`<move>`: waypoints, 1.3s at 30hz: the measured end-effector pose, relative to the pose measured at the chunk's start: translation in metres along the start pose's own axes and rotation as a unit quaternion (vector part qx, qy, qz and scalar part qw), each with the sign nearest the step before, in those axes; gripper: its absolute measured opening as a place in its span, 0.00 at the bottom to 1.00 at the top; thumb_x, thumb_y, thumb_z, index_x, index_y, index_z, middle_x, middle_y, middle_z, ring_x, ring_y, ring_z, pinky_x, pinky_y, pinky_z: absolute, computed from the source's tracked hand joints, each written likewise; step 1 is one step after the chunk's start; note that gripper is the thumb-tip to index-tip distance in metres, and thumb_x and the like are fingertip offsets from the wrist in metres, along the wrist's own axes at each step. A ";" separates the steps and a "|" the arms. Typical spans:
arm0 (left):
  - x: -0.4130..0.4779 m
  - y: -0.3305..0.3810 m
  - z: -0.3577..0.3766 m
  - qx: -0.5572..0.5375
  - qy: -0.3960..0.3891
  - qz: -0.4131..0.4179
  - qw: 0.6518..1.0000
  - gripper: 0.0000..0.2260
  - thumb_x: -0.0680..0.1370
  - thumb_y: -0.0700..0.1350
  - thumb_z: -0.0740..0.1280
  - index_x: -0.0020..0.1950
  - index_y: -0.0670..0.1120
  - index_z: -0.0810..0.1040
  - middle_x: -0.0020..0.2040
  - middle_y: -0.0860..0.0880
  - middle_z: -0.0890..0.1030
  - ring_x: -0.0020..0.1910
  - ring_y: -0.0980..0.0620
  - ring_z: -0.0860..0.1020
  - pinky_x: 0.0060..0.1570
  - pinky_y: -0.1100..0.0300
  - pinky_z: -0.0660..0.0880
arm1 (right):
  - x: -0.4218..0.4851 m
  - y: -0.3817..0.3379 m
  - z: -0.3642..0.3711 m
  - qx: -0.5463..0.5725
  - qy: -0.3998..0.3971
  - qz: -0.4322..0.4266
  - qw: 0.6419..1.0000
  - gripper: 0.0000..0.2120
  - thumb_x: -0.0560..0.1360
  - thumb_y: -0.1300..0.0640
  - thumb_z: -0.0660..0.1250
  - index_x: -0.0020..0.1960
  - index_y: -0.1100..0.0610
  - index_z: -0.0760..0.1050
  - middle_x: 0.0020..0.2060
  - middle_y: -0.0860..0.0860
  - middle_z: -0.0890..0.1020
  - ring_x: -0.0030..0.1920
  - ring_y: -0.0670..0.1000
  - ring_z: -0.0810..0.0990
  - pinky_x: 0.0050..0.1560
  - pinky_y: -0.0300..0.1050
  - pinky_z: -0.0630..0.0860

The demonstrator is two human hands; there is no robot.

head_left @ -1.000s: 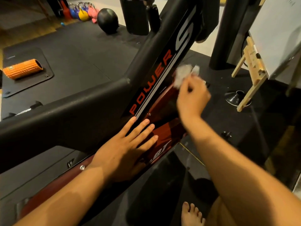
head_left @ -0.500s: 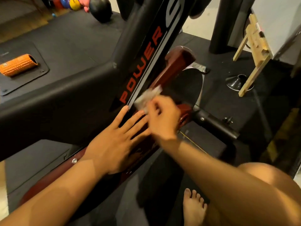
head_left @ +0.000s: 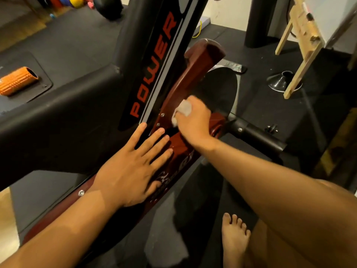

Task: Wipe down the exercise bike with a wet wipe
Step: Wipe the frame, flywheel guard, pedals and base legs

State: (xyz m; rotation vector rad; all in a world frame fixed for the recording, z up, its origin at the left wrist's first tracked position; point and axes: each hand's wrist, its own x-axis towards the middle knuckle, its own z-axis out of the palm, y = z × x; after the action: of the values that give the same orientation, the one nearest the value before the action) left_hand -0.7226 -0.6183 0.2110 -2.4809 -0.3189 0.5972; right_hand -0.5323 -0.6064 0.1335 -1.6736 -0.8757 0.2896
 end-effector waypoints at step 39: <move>0.004 0.002 -0.001 0.017 -0.076 0.054 0.995 0.34 0.80 0.65 0.44 0.79 0.50 0.35 0.78 0.42 0.33 0.73 0.38 0.27 0.65 0.36 0.21 | 0.008 0.031 -0.007 -0.158 -0.239 -0.174 0.942 0.06 0.71 0.65 0.66 0.43 0.62 0.83 0.44 0.57 0.80 0.44 0.54 0.78 0.46 0.45 0.74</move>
State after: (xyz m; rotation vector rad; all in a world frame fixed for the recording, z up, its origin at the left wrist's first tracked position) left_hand -0.7185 -0.6193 0.2092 -2.4372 -0.2331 0.8328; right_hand -0.5106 -0.6072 0.1095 -1.7262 -1.6324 0.3295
